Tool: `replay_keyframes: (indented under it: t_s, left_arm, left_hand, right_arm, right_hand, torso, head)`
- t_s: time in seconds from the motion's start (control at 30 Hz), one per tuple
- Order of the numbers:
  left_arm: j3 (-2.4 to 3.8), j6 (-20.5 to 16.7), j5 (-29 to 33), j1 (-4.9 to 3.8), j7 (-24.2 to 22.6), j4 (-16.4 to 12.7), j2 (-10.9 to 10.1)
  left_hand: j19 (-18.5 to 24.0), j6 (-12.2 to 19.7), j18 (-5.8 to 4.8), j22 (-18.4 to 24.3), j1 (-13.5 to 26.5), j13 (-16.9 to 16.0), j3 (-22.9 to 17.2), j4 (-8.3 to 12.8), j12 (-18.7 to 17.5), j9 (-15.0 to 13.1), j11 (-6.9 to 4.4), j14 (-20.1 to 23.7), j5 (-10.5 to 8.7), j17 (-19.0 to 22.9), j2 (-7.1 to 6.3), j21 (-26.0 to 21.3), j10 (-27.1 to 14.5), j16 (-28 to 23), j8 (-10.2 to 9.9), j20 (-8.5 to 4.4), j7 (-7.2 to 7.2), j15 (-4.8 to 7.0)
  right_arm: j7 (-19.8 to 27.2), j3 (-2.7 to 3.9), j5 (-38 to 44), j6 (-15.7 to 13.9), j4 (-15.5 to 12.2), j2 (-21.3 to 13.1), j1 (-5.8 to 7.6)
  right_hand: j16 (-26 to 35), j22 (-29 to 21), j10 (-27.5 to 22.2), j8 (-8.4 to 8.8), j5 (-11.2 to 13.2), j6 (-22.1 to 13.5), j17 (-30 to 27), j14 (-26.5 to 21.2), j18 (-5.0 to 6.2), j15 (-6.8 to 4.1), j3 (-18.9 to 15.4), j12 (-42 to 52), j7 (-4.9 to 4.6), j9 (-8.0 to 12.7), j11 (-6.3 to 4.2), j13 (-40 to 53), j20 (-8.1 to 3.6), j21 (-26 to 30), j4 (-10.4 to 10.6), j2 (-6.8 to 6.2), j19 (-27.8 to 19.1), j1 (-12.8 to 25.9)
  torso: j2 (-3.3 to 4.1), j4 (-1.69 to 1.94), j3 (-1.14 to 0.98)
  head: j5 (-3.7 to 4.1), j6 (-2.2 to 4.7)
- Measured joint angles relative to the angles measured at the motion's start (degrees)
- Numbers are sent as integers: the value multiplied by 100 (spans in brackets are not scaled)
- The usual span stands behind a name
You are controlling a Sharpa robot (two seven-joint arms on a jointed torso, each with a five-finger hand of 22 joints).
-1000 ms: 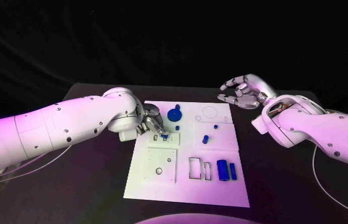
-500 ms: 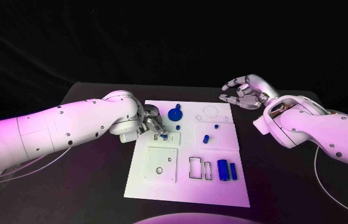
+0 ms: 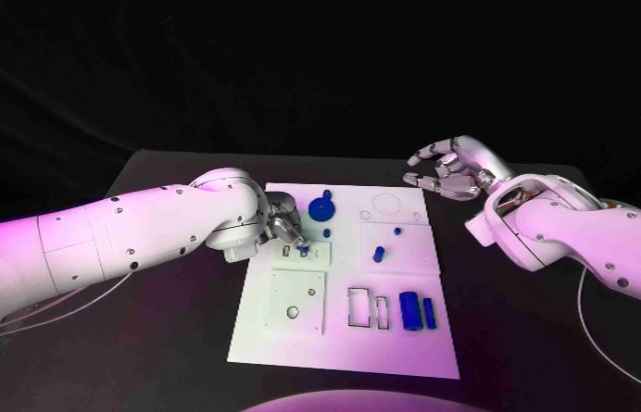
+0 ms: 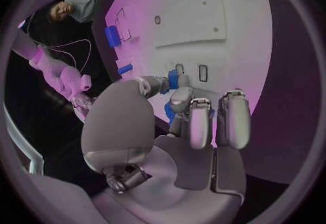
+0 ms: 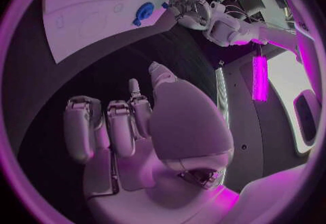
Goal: Assemble the parts on the task board
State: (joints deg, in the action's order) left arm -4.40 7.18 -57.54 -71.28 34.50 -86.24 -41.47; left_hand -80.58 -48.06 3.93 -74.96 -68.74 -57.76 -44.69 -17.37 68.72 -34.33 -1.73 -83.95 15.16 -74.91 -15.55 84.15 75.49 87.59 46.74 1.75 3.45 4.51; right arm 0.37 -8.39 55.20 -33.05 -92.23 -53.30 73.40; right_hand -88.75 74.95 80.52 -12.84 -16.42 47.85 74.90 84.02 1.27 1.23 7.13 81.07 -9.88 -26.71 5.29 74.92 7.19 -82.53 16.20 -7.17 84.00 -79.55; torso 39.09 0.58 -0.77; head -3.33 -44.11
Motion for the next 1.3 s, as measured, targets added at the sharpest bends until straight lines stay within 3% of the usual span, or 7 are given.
replay_keyframes:
  t_s: [0.73, 1.3]
  left_arm:
    - [-6, 245, -278, 11, 101, -6, 34]
    - [-8, 292, -331, 19, 111, -22, 35]
  left_hand:
    - [-41, -2, 1, 2, 68, 16, -87, 86, 0, 0, 1, 0, 34, 0, -68, 21, -1, 0, 55, 1, 0, 0]
    - [-82, -10, 2, 2, 126, 24, -167, 167, 0, 0, -21, 0, 33, 0, -35, 46, 22, 0, 76, 1, -7, -1]
  right_arm:
    - [0, 0, -9, 20, 8, 0, -25]
    - [0, 0, -16, 32, 9, -9, -41]
  right_hand:
    - [0, -1, 0, -22, 0, 0, 0, 0, 0, 0, 0, 0, 0, 1, 0, -1, 0, 35, 0, 0, 0, 0]
    - [0, -2, 0, -22, 0, 17, 4, 0, 0, 0, 16, 0, 17, -4, 0, -1, 0, 35, 16, 39, 0, 39]
  torso:
    - [-3, 4, 0]
    - [-4, 4, -1]
  head:
    - [-9, -29]
    - [-3, -46]
